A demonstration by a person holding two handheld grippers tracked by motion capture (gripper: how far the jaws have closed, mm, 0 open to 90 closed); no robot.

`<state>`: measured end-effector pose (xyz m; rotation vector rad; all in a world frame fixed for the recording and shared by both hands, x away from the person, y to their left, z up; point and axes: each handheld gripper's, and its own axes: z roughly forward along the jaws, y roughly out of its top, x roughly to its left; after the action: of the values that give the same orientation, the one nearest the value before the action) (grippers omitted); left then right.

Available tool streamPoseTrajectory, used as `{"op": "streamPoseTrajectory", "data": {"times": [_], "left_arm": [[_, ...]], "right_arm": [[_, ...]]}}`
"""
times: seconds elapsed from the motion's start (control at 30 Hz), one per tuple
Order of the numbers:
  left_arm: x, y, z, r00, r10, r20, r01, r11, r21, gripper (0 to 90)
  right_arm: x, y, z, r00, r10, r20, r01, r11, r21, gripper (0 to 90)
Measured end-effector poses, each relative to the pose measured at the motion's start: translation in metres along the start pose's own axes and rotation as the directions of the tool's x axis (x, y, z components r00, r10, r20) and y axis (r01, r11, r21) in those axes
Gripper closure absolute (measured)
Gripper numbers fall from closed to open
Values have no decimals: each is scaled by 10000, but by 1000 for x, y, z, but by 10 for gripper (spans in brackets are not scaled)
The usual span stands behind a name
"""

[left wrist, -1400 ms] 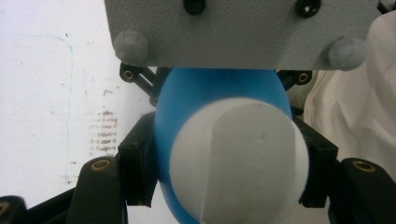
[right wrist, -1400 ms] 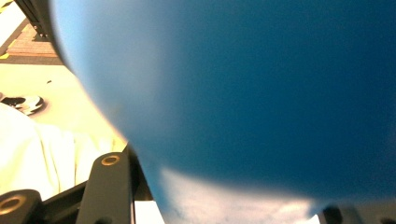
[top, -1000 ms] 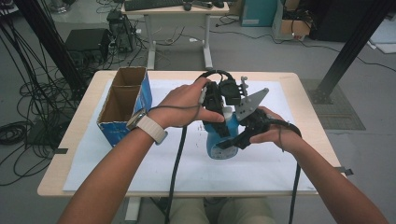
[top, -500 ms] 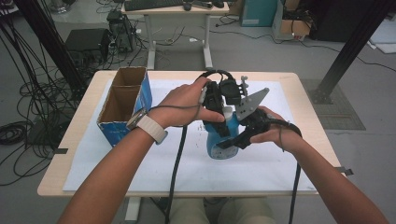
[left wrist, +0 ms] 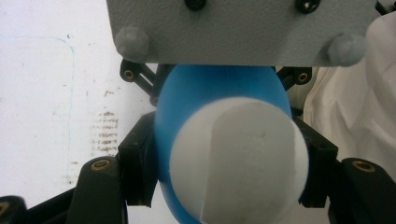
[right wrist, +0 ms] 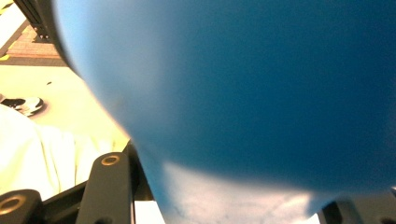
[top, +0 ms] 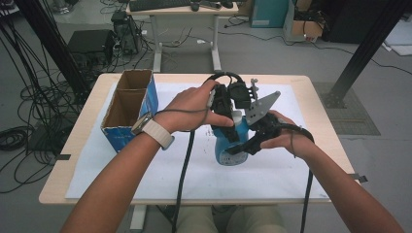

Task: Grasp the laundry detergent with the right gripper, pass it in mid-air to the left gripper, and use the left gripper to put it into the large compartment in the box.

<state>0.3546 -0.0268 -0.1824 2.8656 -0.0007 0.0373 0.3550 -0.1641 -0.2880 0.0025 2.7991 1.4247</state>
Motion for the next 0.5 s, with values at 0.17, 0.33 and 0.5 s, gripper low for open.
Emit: {"op": "streamPoseTrajectory", "data": {"times": [0.17, 0.33, 0.5], "left_arm": [[0, 0, -1, 10000, 4, -2, -4, 10000, 53, 375], [0, 1, -1, 10000, -11, -10, 11, 10000, 46, 375], [0, 1, 0, 10000, -33, 3, 33, 10000, 73, 375]], "right_arm": [[0, 1, -1, 10000, 16, 25, -16, 10000, 26, 432], [-1, 1, 0, 9998, -174, 0, 174, 9998, -34, 432], [0, 1, -1, 10000, -26, -25, 26, 10000, 55, 431]]}}
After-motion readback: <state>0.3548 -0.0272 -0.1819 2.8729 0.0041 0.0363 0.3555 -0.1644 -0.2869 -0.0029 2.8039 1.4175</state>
